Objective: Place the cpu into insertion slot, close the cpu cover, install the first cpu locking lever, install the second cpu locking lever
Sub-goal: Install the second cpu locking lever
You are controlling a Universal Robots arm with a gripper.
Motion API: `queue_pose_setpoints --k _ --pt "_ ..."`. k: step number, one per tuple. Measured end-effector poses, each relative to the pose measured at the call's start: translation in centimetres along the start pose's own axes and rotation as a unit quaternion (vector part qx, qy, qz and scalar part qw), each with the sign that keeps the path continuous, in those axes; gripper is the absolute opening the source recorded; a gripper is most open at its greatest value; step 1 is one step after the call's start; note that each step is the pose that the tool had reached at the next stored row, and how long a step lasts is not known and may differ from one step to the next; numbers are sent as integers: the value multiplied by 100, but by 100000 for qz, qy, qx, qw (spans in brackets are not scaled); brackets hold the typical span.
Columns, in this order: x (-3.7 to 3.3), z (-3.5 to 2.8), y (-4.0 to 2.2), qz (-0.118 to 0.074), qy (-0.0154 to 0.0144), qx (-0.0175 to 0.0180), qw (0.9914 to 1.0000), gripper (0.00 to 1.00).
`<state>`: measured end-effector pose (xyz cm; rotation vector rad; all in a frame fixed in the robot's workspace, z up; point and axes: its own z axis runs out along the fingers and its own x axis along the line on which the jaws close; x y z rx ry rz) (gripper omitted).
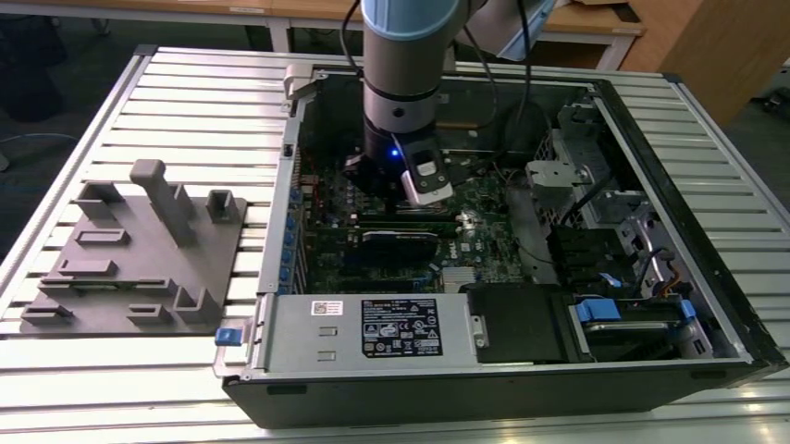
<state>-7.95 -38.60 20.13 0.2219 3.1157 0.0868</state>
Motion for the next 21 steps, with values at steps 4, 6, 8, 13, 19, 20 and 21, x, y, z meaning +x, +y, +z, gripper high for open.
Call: queue_pose_setpoints --k 4,6,8,13,19,20,21 --pt "12 -1 -2 3 2 4 100000 10" --pt "17 0 -3 -2 0 0 100000 10" --pt "20 0 -3 -3 1 1 100000 10" --pt "31 9 -5 0 3 5 100000 10" --pt "45 17 -8 2 48 -304 100000 10" --pt "47 18 -8 4 63 -412 99999 10" --pt "48 20 -9 7 82 -502 99999 10"
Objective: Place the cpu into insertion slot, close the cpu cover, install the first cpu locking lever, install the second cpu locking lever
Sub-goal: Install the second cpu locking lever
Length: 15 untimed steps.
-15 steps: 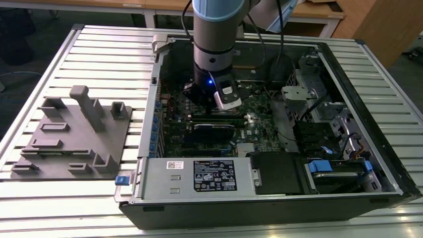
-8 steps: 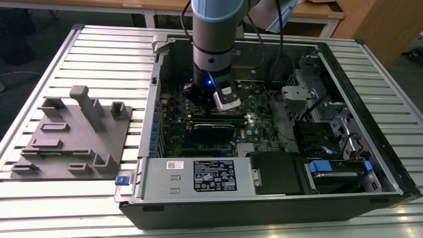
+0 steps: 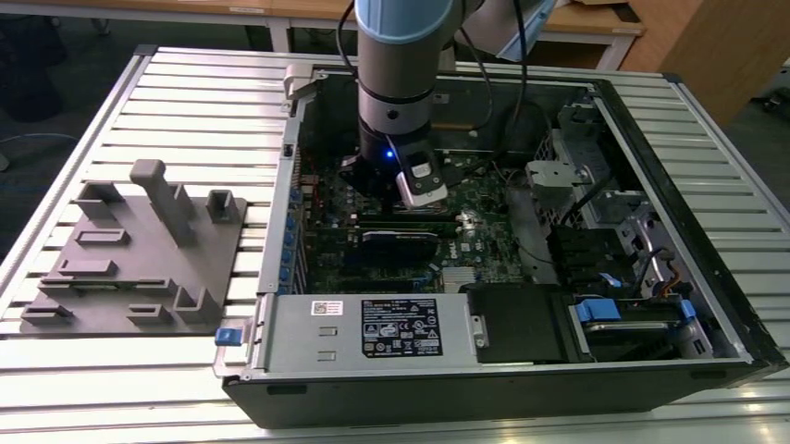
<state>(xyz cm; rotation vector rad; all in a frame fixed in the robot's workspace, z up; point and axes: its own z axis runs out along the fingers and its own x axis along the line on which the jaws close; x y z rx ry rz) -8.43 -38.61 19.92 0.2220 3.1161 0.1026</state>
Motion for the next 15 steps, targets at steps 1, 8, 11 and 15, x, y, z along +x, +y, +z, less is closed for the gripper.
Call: queue_pose_setpoints --k 1,8,11,15 --pt "1 3 0 5 15 -70 100000 10" --pt "4 38 -2 10 36 -404 99999 10" --pt "6 38 -3 18 72 -520 99999 10" --pt "5 -4 1 16 65 -548 99998 10"
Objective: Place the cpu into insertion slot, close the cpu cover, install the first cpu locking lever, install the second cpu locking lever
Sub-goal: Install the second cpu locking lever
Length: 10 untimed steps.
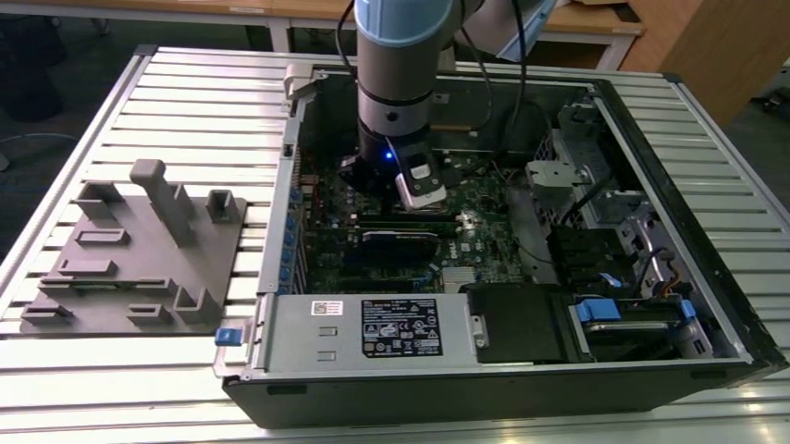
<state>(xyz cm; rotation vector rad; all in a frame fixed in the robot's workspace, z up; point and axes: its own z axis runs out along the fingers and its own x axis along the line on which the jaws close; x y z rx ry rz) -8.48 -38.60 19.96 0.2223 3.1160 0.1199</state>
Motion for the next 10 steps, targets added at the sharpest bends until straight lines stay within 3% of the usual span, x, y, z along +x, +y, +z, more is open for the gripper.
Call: queue_pose_setpoints --k 4,10 --pt "-1 -96 7 0 3 20 100000 10" --pt "-12 -112 -3 0 6 17 100000 10"
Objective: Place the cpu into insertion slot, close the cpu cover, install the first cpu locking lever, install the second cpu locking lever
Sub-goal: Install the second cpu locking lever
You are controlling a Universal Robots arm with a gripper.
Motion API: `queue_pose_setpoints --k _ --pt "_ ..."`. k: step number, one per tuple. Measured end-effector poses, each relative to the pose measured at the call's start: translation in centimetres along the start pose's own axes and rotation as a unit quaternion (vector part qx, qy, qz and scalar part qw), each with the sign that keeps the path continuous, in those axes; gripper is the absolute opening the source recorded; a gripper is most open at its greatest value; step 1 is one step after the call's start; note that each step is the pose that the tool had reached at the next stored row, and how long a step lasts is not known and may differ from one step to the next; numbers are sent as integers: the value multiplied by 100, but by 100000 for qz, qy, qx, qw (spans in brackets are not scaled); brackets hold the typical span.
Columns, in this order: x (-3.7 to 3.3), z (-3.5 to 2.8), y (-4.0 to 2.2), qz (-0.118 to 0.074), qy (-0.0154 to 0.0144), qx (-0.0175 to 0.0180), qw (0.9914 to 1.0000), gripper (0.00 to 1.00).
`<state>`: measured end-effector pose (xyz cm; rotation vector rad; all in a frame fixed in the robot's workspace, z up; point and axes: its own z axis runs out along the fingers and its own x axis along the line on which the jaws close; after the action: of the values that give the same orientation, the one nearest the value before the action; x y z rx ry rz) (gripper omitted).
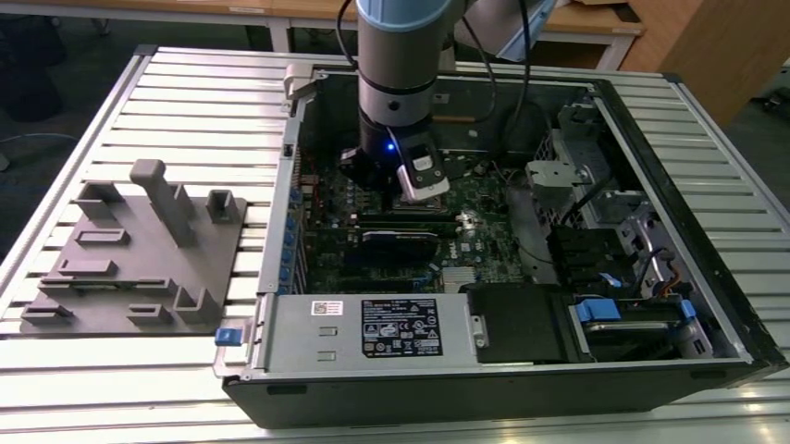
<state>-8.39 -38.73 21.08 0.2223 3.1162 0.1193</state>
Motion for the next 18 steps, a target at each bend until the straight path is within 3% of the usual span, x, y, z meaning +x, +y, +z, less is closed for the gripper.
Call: queue_pose_setpoints --k 3,7,15,17,18 --pt "-16 -2 -29 5 2 -66 100000 10" --pt "-20 1 -50 12 86 -609 99998 10" --pt "-20 70 -64 60 402 -2837 99959 10" --pt "-21 75 -69 77 529 -3705 99930 10" --pt "-22 75 -72 82 565 -3978 99919 10"
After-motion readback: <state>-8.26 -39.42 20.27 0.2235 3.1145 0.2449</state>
